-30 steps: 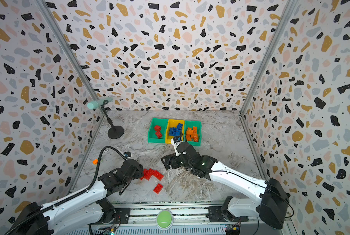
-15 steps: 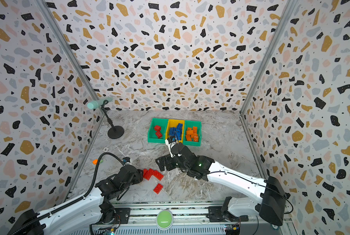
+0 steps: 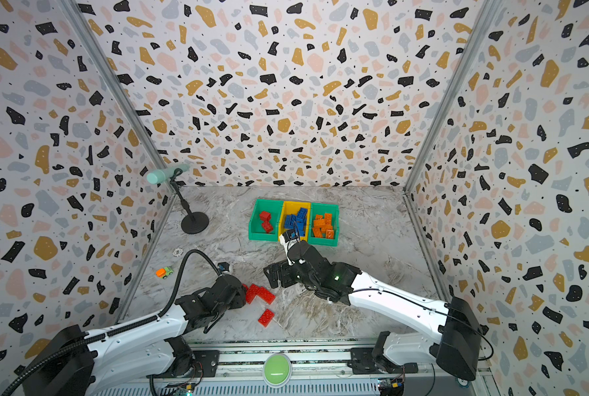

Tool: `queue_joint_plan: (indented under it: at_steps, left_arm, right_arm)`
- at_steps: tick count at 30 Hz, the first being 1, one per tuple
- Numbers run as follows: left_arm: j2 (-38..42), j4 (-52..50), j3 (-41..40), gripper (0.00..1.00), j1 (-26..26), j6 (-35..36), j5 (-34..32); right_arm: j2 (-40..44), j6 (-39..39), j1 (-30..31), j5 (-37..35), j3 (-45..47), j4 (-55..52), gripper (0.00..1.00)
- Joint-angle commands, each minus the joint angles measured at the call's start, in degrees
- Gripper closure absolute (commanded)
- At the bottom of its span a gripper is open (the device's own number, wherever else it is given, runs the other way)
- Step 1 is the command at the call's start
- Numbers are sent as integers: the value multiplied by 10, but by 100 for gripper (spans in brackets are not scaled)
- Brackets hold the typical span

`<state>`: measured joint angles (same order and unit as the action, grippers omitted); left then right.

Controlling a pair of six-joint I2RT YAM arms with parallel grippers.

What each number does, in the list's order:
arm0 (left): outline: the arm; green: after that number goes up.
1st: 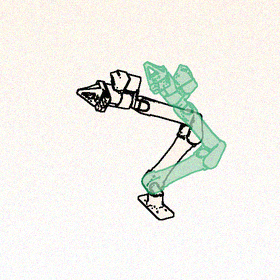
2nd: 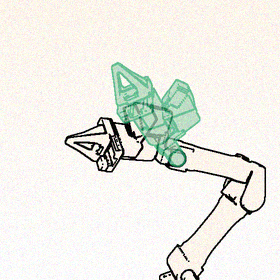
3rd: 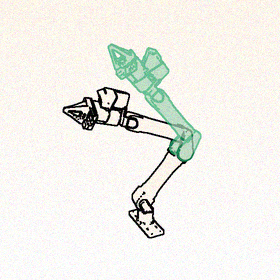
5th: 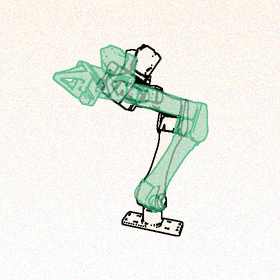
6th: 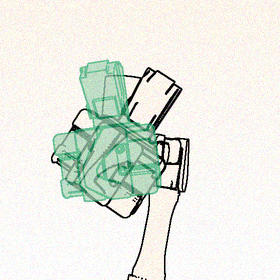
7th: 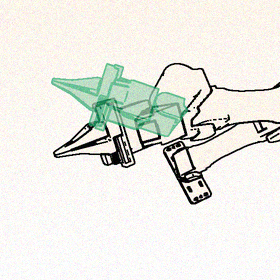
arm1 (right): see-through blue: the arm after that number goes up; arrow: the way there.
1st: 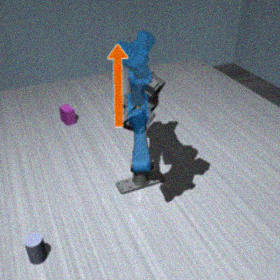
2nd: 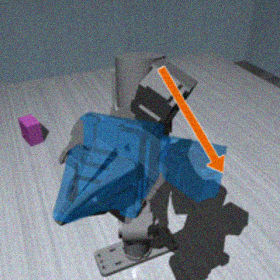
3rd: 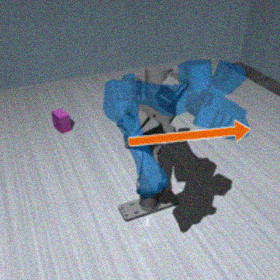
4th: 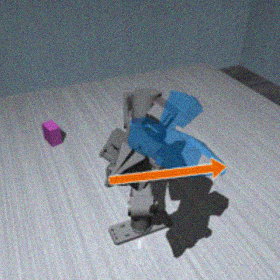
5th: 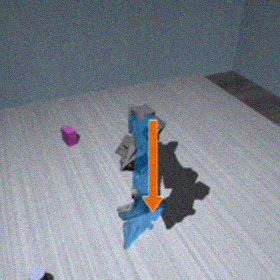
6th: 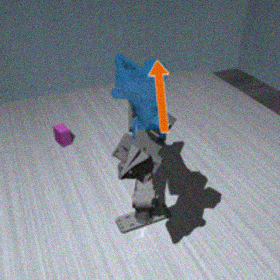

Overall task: Sort the legos into containers by color
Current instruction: Pick up the lego from the center of the table, then place the lego in the container.

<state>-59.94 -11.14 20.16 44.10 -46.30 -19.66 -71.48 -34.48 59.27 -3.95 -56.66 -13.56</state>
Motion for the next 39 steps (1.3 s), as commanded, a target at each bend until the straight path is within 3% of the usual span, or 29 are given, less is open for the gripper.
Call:
queue_joint_plan:
  at_steps: [1,10,18,23,26,31,39]
  left_arm:
    - [-3,-22,15,42,3,-4,-47]
    - [-50,-6,21,47,3,-10,-30]
    - [-65,-17,31,63,3,-22,-40]
    - [-57,-55,86,77,2,-10,-95]
    - [-75,-56,142,78,-8,16,-123]
    - [-169,-34,267,79,-44,79,-116]
    - [-445,-57,585,78,-123,179,-84]
  right_arm:
    - [21,3,1,-11,-8,-11,1]
    - [25,2,1,-16,0,-9,1]
    - [29,3,-3,-16,15,-1,1]
    - [47,6,-12,-20,27,-1,1]
    - [71,6,-19,-23,46,8,1]
    - [102,3,-45,-13,74,12,1]
    - [132,6,-88,10,95,5,1]
